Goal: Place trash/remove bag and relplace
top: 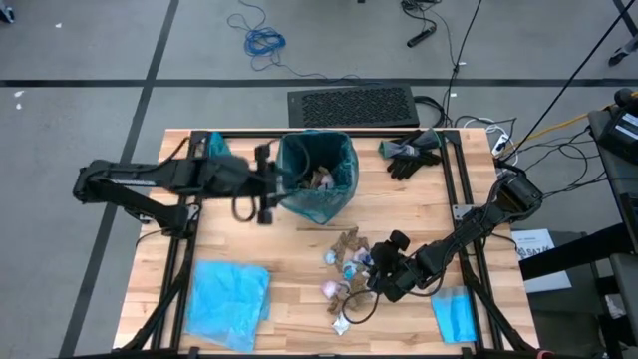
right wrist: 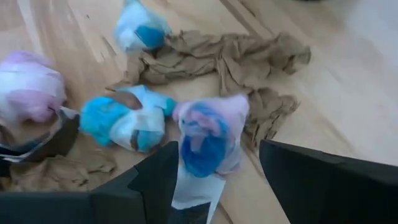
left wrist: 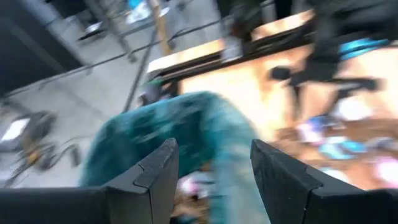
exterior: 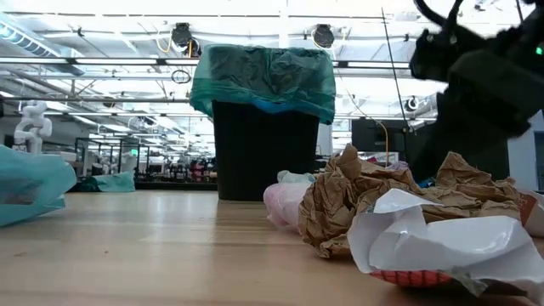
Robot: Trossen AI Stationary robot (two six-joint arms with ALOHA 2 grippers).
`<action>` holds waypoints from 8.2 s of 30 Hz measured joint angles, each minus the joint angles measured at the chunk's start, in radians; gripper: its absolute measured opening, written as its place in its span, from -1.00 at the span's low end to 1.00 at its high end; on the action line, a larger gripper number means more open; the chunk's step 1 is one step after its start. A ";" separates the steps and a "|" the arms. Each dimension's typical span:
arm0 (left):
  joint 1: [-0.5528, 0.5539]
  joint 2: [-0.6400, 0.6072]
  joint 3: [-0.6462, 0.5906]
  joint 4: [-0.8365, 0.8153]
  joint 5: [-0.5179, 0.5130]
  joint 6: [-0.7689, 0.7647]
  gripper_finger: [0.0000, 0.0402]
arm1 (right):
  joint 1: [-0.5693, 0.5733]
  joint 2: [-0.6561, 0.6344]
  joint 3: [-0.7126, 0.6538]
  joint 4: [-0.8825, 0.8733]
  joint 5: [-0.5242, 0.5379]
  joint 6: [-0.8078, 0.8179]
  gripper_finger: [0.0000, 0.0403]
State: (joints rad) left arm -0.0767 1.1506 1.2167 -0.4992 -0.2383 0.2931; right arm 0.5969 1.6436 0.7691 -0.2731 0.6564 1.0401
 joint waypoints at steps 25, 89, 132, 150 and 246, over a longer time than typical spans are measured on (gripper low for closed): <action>-0.334 -0.011 -0.001 -0.207 -0.140 -0.272 -0.02 | -0.054 -0.012 -0.101 0.392 0.059 -0.111 -0.96; -0.355 0.412 -0.138 0.175 -0.155 -0.281 -0.02 | -0.284 -0.215 0.515 -0.161 -0.195 -0.848 -0.09; -0.160 0.740 -0.137 0.502 0.070 -0.085 -0.02 | 0.093 -0.271 0.514 -0.365 0.315 -0.570 -0.16; -0.160 0.812 -0.136 0.606 0.080 -0.158 -0.64 | 0.198 -0.265 0.266 -0.380 0.274 -0.119 -0.16; 0.247 0.350 0.233 -0.260 0.053 0.152 -0.44 | 0.083 0.026 -0.076 0.166 -0.091 -0.005 0.06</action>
State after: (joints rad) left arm 0.1699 1.5005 1.4494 -0.7593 -0.1854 0.4451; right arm 0.6798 1.6700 0.6933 -0.1073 0.5657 1.0351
